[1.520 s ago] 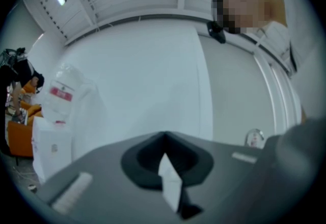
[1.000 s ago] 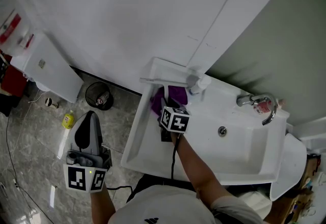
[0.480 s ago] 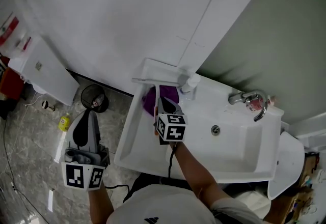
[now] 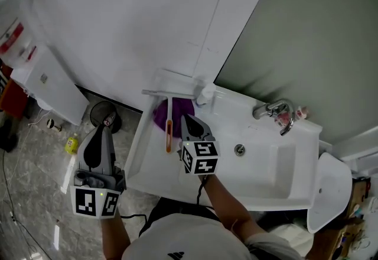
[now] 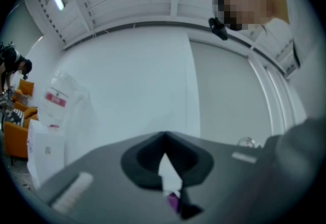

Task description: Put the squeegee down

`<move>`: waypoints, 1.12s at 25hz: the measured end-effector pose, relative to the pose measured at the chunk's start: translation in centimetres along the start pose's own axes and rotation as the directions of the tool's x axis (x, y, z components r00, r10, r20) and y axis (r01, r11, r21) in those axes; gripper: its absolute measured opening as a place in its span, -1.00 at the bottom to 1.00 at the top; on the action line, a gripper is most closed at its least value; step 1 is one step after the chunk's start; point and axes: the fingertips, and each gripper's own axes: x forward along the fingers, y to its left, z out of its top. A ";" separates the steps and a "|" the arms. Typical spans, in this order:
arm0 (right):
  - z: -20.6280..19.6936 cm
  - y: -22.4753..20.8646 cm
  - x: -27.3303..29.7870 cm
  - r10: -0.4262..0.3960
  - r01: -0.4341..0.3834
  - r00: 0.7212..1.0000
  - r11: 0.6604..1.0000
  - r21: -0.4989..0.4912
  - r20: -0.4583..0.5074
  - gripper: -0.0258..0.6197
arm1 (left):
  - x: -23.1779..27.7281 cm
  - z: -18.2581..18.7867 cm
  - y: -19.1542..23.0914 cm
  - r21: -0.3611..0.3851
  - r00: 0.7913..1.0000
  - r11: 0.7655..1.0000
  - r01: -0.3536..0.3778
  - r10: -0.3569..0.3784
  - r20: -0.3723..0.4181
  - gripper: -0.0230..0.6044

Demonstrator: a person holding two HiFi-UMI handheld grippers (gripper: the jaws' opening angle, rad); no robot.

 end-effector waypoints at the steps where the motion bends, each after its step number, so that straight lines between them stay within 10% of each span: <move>1: 0.4 -0.2 -0.7 0.004 -0.004 1.000 1.000 -0.003 0.013 -0.92 | -0.1 0.2 -0.6 0.002 1.000 1.000 0.000 0.000 0.003 -0.90; 28: 9.3 -4.2 -18.7 0.067 -0.033 0.955 0.992 -0.121 0.289 -0.92 | -3.5 4.2 -12.2 0.049 0.997 0.999 0.009 -0.012 0.078 -0.90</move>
